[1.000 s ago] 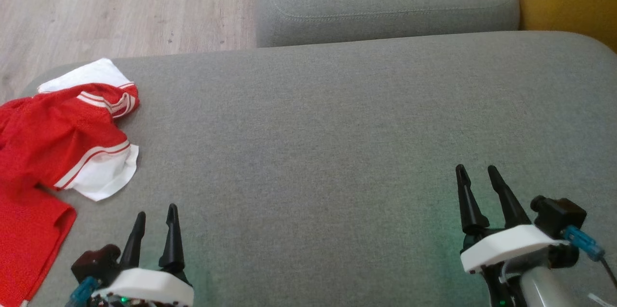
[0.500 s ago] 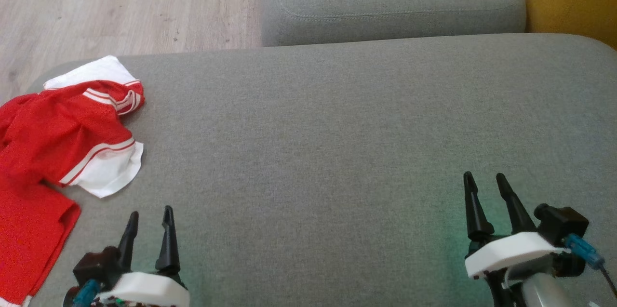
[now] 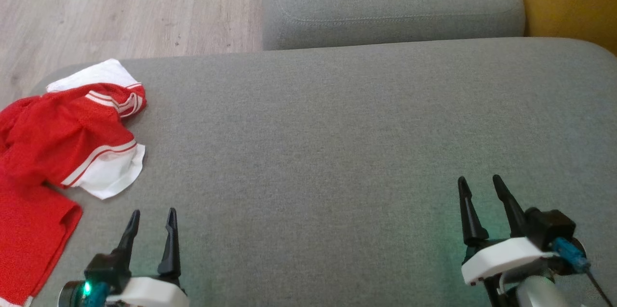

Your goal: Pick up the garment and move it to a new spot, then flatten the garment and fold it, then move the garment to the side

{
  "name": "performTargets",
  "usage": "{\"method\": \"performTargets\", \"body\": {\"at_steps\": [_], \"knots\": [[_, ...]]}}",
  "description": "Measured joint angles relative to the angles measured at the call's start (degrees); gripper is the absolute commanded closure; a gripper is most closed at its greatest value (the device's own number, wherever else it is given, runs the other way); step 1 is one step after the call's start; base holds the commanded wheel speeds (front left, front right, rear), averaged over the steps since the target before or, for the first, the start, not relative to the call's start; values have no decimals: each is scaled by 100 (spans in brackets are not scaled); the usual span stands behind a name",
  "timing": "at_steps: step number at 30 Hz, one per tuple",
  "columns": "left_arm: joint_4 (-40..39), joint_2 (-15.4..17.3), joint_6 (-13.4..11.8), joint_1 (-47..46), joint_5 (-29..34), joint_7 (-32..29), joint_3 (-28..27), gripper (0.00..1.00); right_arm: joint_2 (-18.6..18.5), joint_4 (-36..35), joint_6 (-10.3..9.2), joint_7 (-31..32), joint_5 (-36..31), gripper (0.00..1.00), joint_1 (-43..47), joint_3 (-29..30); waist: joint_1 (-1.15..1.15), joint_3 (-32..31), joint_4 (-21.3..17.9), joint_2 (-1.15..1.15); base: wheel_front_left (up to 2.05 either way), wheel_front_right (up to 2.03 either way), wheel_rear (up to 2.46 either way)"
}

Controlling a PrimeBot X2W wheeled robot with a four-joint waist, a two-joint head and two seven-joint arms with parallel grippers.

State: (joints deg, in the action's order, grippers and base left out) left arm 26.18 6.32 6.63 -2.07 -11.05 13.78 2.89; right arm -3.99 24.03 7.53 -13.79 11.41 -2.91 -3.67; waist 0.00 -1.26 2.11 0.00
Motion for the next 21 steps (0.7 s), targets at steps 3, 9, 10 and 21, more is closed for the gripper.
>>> {"method": "performTargets", "body": {"at_steps": [3, 9, 10, 21], "knots": [[71, -2, 2, 0, 132, 49, -2, 0, 0, 20, 0, -44, -142, 0, -1, -31, 0, -17, 4, 0, 0, 0, 0], [170, -43, 46, -1, -36, 49, -109, 0, 0, 93, 0, -44, -15, 0, -1, -74, 0, -28, 16, 0, 0, 0, 0], [179, -49, 48, -1, -65, 49, -110, 0, -1, 109, 0, -44, 10, 0, -1, -90, 0, -29, 17, 0, 0, 0, 0], [282, -71, 94, -1, -205, 49, -121, 0, -23, 197, 0, -44, 68, 0, -1, -176, 0, -32, -9, 0, 0, 0, 0]]}}
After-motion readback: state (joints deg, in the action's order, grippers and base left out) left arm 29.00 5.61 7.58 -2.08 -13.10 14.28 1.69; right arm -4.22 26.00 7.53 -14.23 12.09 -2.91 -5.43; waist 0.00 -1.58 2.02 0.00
